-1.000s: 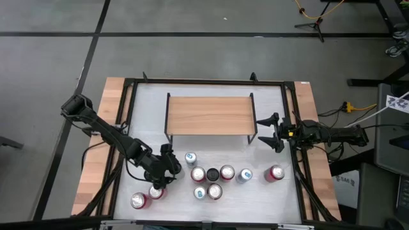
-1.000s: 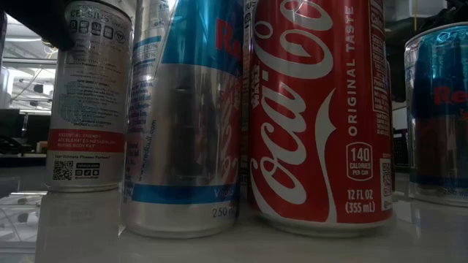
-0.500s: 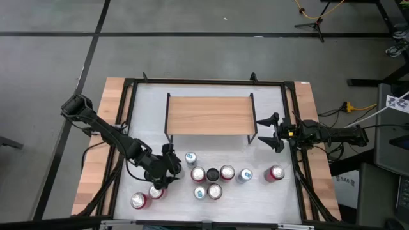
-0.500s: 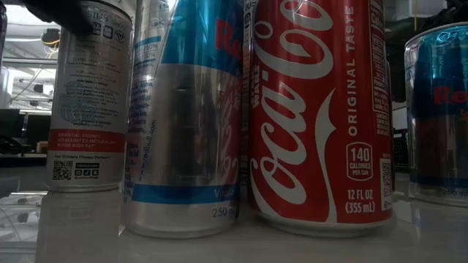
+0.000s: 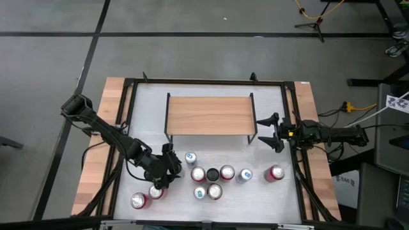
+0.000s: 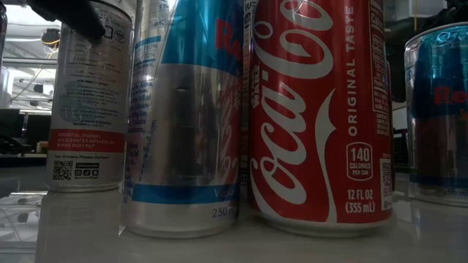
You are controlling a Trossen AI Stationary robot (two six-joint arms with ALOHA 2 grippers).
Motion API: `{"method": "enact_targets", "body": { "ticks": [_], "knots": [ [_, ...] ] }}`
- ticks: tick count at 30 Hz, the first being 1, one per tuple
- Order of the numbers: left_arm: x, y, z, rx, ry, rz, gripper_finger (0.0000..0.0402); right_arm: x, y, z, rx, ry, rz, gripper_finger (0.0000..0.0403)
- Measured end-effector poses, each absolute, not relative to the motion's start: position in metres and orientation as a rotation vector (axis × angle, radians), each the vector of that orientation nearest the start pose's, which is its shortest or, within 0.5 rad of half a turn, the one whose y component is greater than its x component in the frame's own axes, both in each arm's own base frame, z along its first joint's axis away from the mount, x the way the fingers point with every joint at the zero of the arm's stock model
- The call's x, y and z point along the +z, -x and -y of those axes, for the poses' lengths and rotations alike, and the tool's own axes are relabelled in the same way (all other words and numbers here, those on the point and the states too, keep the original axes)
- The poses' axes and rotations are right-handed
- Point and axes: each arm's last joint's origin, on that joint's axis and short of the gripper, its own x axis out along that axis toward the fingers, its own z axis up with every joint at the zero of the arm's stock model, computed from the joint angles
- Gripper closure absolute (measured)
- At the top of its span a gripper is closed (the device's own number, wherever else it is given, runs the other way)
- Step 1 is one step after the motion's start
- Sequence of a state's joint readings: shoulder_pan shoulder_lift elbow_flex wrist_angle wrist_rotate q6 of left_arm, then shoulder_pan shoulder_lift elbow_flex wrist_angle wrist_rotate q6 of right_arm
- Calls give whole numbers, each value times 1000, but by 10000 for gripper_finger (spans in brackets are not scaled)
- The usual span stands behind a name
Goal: Place canned beverage on shelf
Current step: Put the center white soda can on the shelf
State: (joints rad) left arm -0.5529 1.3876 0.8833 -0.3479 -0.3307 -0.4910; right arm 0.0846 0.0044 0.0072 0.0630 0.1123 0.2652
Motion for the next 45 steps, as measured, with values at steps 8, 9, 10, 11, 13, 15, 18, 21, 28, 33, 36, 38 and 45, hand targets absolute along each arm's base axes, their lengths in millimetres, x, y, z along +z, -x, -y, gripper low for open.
{"method": "enact_targets", "body": {
  "ticks": [8,9,10,11,13,15,18,21,28,33,36,38,45],
  "knots": [
    [239,-246,141,2,198,-771,164,175,-97,-5,-10,-305,108,10],
    [243,-247,142,-2,204,-760,164,175,-97,-5,-10,-305,109,10],
    [247,-249,142,-3,209,-751,164,175,-97,-5,-10,-305,108,10],
    [251,-250,143,-3,211,-746,162,175,-97,-5,-10,-305,109,10],
    [259,-251,144,-4,215,-738,160,176,-97,-5,-9,-321,112,10],
    [270,-253,145,-7,221,-727,159,176,-97,-5,-7,-350,113,10],
    [286,-255,144,-3,226,-717,159,176,-97,-5,-4,-395,117,10],
    [303,-258,142,4,233,-704,158,176,-97,-5,-3,-410,118,10],
    [346,-268,125,47,270,-626,158,182,-96,-5,9,-416,177,10],
    [376,-276,106,73,255,-537,157,189,-94,-5,24,-422,251,10],
    [389,-279,93,91,232,-500,157,193,-93,-4,24,-427,295,10],
    [395,-282,84,111,206,-479,157,196,-92,-4,9,-434,331,10],
    [414,-287,42,204,138,-440,157,211,-89,-3,-13,-439,391,10]
  ]
}}
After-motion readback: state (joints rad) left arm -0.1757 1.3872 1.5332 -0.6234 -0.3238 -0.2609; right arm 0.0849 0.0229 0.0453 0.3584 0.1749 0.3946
